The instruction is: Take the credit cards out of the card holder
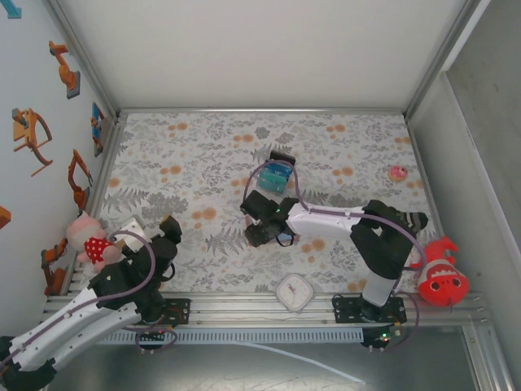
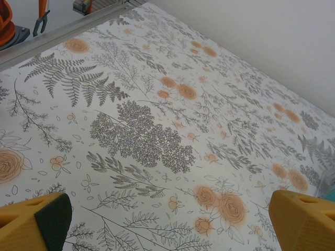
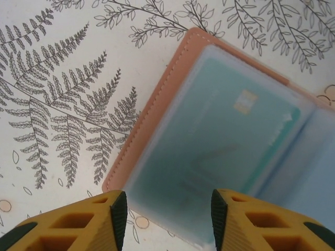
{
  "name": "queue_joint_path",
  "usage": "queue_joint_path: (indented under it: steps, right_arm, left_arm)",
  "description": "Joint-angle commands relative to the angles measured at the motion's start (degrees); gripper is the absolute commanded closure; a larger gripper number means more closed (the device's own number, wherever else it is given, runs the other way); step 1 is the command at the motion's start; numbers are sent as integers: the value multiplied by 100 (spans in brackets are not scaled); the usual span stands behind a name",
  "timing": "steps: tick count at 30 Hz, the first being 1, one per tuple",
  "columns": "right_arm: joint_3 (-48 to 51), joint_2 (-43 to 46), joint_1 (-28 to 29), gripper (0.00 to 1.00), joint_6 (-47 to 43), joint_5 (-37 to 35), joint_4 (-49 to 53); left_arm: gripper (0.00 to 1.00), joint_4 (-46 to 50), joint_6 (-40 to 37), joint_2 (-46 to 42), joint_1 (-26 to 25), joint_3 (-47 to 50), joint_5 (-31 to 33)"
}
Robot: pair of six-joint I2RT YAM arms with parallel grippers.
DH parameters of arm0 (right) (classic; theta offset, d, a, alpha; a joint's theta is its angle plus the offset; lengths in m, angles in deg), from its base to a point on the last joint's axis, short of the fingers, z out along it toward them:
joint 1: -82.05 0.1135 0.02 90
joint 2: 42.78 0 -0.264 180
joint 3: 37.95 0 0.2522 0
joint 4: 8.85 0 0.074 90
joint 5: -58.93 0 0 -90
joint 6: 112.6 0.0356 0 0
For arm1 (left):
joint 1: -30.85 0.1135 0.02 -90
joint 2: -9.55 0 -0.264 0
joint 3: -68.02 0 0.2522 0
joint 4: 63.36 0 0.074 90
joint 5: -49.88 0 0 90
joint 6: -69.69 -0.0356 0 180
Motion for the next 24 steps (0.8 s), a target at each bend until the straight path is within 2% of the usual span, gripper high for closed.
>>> queue_joint_path:
  steps: [1,4,6,11,18,24]
  right_arm:
    - [-186,-148,25,50,-2,-215,166]
    - [-204,-263,24,48,-12,-262,188]
    - [-198,-311,25,41,-21,-305,210]
    - [-151,-367,25,38,-20,-249,138]
    - [-91,-502,25,38,-17,-271,109]
    - [41,-556,-40,46,47,-336,8]
  left_arm:
    - [3,112,86,119,32,42,161]
    - [3,10,77,251,34,16,161]
    - [3,-58,36,334,34,-9,148]
    - [3,-230,-108,527,30,-71,101]
    - [3,-343,-259,804,32,-212,7]
    - [3,-396,-466,1054,33,-427,-58]
